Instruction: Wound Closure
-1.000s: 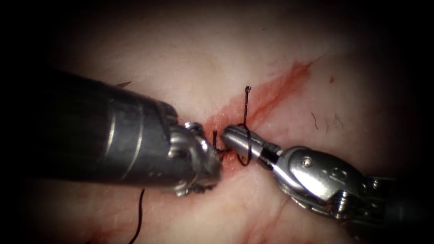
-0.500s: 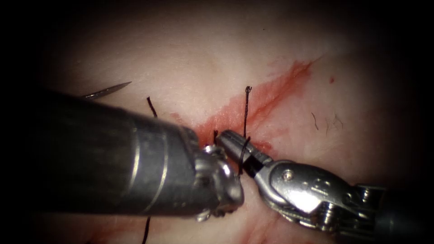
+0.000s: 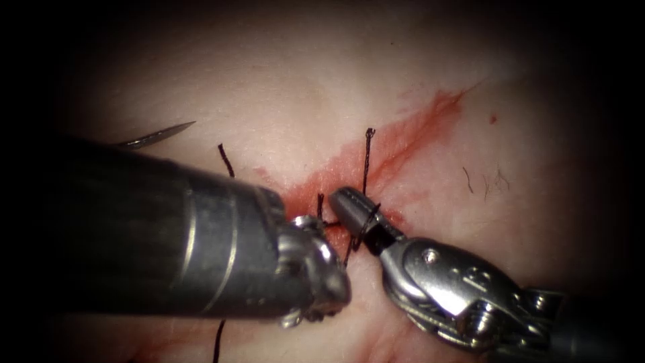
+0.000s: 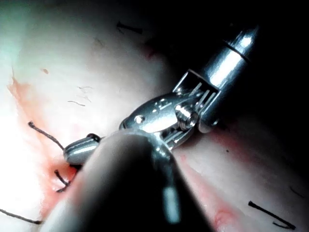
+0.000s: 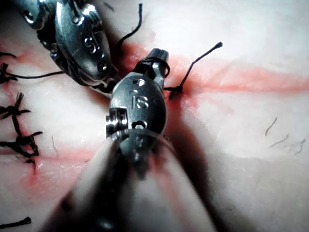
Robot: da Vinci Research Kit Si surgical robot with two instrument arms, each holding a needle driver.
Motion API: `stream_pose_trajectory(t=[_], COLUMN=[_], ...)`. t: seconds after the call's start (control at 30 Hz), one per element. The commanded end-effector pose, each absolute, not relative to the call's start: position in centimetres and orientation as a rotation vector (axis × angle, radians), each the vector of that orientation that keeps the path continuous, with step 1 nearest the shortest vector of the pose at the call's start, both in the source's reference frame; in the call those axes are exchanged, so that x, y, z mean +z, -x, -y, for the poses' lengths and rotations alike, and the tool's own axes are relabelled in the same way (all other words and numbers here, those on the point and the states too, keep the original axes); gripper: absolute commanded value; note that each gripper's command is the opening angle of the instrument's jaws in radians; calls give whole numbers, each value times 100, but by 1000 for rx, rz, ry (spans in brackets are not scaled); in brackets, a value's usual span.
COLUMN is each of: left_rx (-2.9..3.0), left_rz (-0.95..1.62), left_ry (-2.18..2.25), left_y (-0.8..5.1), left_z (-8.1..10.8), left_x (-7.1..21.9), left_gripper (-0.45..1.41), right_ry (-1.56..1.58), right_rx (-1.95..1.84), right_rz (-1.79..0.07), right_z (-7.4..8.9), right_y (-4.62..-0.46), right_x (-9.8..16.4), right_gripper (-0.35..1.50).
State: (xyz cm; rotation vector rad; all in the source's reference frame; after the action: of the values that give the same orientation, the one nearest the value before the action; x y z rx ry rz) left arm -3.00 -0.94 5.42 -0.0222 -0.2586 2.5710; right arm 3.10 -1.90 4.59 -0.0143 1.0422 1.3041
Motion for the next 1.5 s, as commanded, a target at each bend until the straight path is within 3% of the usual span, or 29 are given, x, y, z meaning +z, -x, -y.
stream_pose_trajectory(t=[0.03,0.17,0.27,0.5,0.77,0.93,1.5], left_rx=[2571,2568,2567,2567,2567,2567,2562], left_rz=[254,247,246,247,245,244,246], left_ry=[14,12,9,3,0,-3,-8], left_y=[306,308,308,309,309,309,313], left_z=[94,96,99,99,99,99,100], left_x=[547,551,553,553,553,553,552], left_gripper=[-45,-45,-45,-45,-45,-45,-45], right_ry=[19,38,57,59,40,38,40], right_rx=[1310,1333,1355,1389,1427,1431,1478], right_rz=[-1037,-1010,-947,-840,-829,-828,-823], right_z=[185,179,175,174,180,182,180], right_y=[-318,-320,-320,-310,-311,-312,-311], right_x=[460,459,461,476,474,474,476], right_gripper=[-28,-20,-25,14,15,32,22])
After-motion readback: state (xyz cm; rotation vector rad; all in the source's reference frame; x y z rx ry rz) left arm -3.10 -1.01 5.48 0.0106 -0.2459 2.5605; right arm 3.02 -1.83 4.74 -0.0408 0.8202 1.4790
